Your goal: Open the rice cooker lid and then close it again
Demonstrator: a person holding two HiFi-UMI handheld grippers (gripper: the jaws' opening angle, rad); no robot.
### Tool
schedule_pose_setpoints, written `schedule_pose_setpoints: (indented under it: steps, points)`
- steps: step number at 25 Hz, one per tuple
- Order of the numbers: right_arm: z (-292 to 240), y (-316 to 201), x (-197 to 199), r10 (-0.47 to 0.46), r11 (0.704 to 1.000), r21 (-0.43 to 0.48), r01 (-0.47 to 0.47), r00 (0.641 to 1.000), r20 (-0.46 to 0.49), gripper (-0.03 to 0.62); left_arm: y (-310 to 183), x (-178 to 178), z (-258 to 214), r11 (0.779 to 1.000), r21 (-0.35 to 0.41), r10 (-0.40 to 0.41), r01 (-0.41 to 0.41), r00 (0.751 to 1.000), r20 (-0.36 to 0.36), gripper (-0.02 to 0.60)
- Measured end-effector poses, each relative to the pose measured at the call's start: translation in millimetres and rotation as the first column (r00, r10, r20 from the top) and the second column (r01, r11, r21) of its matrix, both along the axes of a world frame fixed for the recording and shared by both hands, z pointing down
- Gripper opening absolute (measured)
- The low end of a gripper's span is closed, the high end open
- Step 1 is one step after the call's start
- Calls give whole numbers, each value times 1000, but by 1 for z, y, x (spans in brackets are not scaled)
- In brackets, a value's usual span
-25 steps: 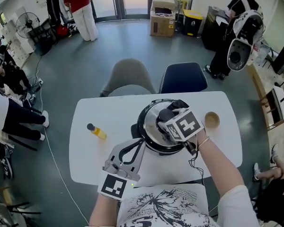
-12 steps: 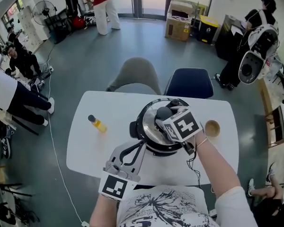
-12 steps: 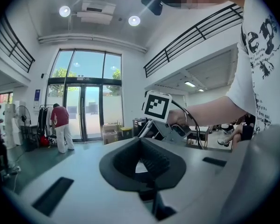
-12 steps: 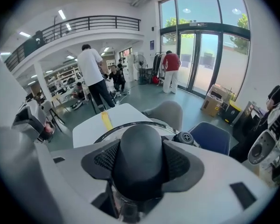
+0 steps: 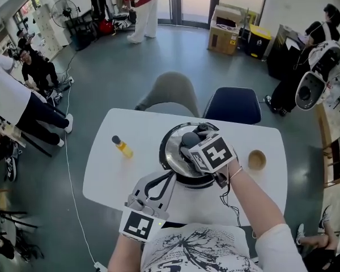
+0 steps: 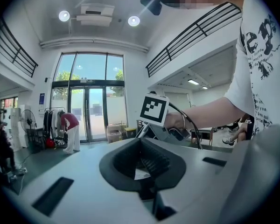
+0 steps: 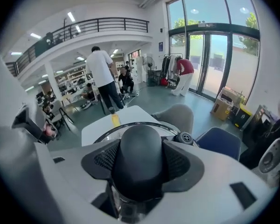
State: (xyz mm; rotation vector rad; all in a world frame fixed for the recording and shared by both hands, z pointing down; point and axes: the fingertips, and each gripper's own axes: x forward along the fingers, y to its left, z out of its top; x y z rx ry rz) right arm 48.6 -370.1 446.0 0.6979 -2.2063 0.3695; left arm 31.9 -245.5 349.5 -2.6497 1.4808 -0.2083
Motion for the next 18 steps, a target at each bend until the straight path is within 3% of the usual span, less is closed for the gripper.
schedule_pose_setpoints:
  steps: [5, 10, 18]
  points:
    - [-12, 11, -15, -31, 999, 17, 31, 999, 24, 295, 7, -15, -11, 999, 21, -35, 35, 999, -9, 12]
    - [-14, 32, 6, -35, 998, 43, 35, 999, 8, 295, 29, -13, -16, 995, 24, -97, 98, 994, -55, 12]
    - [-11, 88, 99, -89, 995, 56, 88, 996, 3, 295, 86, 77, -9, 990, 26, -134, 136, 988, -72, 12]
